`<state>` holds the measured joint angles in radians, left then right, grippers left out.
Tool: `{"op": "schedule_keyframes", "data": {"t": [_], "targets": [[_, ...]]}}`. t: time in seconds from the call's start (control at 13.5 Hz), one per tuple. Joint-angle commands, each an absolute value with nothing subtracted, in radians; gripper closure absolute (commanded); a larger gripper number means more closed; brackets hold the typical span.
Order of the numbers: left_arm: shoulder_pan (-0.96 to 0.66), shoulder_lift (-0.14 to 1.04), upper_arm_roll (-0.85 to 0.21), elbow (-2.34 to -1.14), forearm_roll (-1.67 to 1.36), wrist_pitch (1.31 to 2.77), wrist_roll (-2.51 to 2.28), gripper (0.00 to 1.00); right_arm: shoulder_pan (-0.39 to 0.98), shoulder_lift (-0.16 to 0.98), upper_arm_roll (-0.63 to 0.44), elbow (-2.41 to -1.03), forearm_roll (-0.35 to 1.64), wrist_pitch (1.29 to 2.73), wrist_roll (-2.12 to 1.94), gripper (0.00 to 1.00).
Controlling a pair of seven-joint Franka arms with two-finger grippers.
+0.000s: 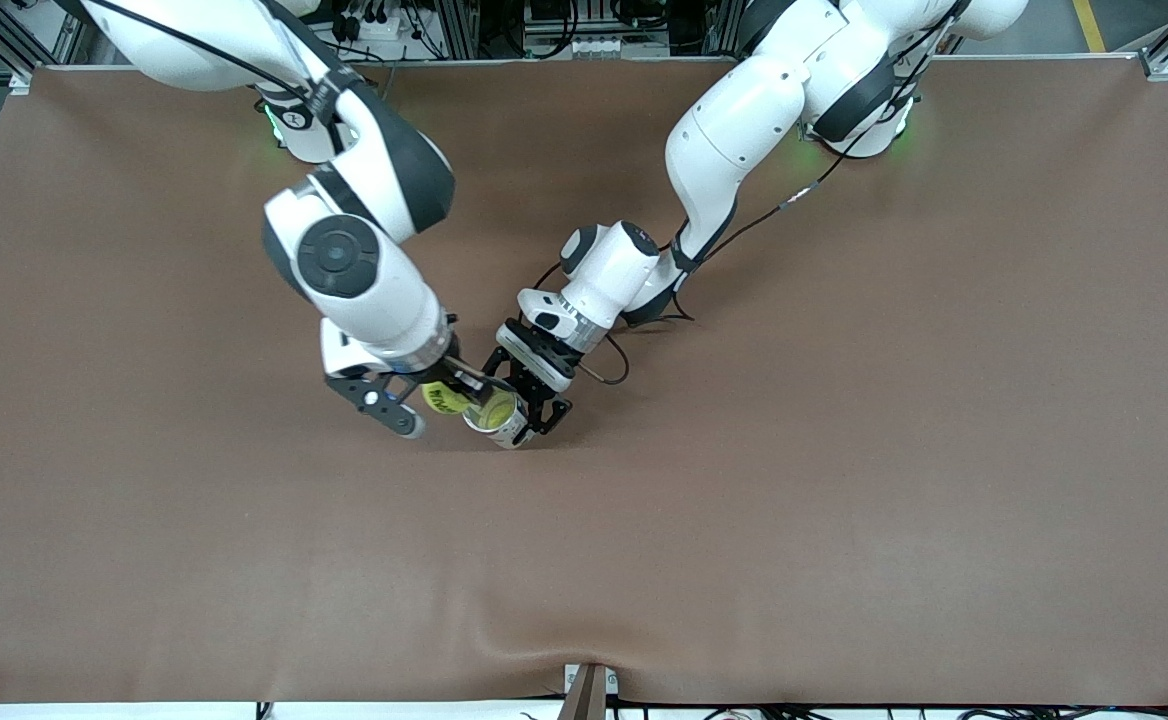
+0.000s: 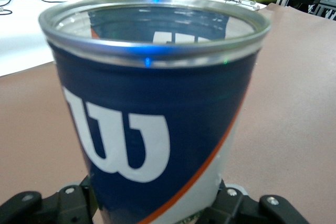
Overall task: Insert tennis ball vertically with right arm
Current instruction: 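Carry the second ball over the can opening with the right gripper, then release the second ball into the can with the right gripper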
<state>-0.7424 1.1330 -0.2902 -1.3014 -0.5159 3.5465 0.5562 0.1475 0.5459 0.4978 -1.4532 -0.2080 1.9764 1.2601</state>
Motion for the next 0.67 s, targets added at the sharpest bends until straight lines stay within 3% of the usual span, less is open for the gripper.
{"op": "schedule_keyframes", "data": {"t": [0.0,0.52,0.59], "targets": [[-0.752,1.154,-0.281,-1.284,-0.528,3.553,0.551,0.22,0.163,0.572,0.508,-1.434,-0.255,1.994,1.333,1.00],[-0.752,1.158,-0.282,-1.285,-0.529,3.553,0.551,0.21,0.173,0.609,0.509,-1.434,-0.265,2.045,1.361,1.00],[-0.750,1.158,-0.282,-1.285,-0.529,3.551,0.551,0.21,0.172,0.614,0.509,-1.434,-0.267,2.052,1.361,0.74]]}}
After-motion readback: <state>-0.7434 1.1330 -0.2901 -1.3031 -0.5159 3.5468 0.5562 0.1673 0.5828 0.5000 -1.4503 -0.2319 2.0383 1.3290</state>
